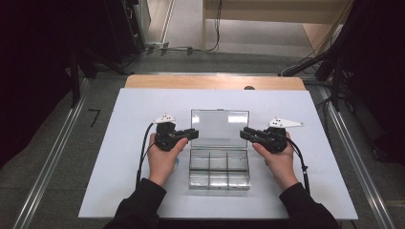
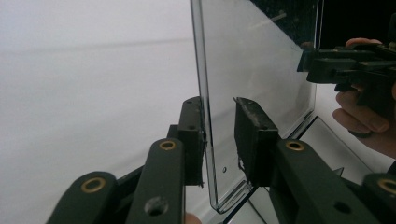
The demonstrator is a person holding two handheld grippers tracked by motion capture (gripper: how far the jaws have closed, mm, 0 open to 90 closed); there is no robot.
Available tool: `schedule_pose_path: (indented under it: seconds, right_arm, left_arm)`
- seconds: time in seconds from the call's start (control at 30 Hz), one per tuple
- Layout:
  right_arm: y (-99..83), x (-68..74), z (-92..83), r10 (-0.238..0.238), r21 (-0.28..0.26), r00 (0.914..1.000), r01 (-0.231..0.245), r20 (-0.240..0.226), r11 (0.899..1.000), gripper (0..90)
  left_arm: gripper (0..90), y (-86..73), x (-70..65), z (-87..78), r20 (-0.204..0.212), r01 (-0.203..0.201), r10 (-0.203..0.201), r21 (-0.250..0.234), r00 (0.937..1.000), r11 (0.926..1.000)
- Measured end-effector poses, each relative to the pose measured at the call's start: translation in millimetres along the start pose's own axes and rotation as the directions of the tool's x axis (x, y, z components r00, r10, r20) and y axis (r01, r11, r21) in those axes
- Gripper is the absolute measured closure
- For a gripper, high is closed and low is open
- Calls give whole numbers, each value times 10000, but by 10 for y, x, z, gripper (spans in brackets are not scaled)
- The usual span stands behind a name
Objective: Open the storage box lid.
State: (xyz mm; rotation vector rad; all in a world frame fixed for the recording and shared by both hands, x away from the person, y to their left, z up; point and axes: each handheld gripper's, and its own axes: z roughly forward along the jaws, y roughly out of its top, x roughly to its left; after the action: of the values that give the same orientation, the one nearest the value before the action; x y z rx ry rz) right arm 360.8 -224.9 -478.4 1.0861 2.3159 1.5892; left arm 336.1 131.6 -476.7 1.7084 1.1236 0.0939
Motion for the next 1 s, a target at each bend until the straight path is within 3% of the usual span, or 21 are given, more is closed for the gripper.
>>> schedule_pose_path:
  seconds: [0.4,1.0]
  right_arm:
    - [-70,-30,93,368,474,9993,-372,101,9982,574]
    - [-137,-75,146,925,832,9957,-921,-20,9923,498]
  left_arm:
    - [649,-30,49,68,-114,211,-203,696,9997,9974]
    - [568,-48,80,129,-90,556,-549,1299,9984,9900]
